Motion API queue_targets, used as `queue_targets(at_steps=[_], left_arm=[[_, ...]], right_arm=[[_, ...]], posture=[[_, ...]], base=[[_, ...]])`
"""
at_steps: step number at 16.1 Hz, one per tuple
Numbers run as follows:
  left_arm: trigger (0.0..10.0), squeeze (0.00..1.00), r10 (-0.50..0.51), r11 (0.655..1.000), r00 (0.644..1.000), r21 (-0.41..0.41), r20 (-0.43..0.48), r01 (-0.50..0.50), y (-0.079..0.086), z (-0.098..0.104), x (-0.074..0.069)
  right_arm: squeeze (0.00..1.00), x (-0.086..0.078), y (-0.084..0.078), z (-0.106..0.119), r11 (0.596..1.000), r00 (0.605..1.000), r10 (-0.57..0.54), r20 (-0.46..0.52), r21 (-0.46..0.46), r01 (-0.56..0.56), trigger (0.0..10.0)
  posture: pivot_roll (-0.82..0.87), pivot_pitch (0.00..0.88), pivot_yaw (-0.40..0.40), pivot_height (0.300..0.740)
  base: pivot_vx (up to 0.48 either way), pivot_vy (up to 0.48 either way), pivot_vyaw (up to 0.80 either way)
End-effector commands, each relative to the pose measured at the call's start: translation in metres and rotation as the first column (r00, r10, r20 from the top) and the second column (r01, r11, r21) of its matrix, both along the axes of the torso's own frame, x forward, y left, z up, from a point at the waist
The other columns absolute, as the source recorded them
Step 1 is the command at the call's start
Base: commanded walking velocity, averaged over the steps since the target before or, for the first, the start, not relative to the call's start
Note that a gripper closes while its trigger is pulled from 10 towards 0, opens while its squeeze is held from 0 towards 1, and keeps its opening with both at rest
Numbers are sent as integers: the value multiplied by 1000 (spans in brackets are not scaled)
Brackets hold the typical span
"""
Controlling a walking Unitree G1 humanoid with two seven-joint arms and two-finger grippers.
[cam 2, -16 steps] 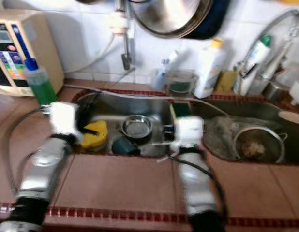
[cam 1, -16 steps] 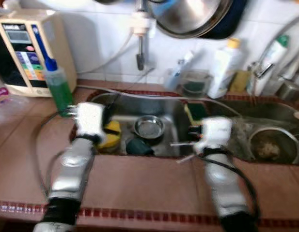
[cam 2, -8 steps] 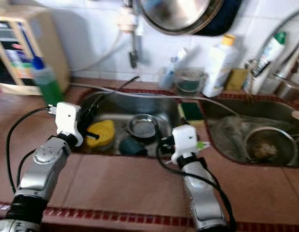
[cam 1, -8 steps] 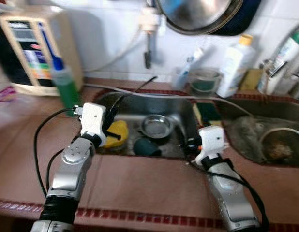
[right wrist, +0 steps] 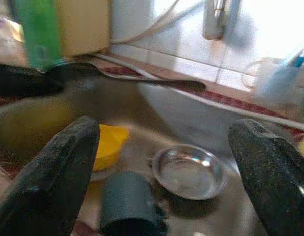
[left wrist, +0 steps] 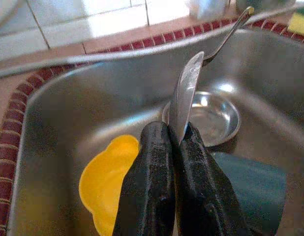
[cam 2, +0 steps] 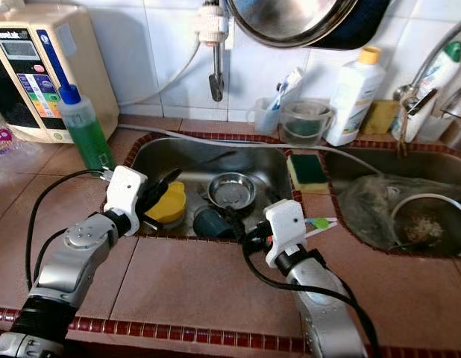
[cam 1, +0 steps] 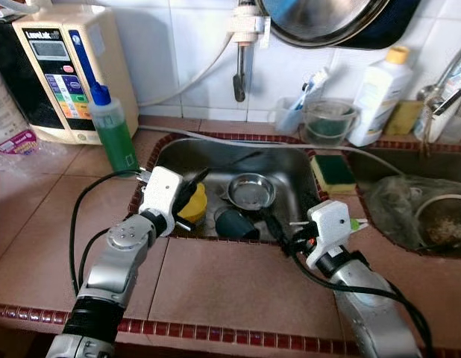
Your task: Kitchen organization
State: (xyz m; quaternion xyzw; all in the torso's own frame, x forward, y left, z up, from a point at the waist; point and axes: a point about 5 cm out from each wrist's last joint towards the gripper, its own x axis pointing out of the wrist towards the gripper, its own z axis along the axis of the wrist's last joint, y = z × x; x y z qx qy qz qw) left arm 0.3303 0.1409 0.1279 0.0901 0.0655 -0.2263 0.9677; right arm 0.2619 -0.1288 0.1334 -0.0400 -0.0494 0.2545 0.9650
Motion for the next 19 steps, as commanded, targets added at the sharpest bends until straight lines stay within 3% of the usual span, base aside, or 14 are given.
queue_targets(at_steps=[1, 6, 10, 19], left_arm=[[10000, 0, -9, 1000, 1000, 21, 5, 9, -1, 5, 4], [10000, 0, -45, 997, 999, 68, -12, 46, -7, 6, 3], [10000, 0, -89, 982, 996, 162, -27, 92, -12, 4, 1], [10000, 0, -108, 975, 991, 185, -73, 120, -13, -2, -2]], right_arm=[[0, -6, 4, 5, 998, 998, 56, -11, 17, -56, 10000], [0, -16, 7, 3, 993, 989, 113, -97, 57, -108, 10000], [0, -19, 10, 5, 990, 986, 120, -119, 82, -110, 10000], [0, -20, 11, 5, 990, 982, 121, -142, 95, -108, 10000]], posture=[[-161, 72, 46, 740], [-163, 77, 53, 740], [-163, 82, 60, 740], [-161, 83, 62, 740]], base=[[0, 0, 0], [0, 0, 0], [0, 0, 0], [0, 0, 0]])
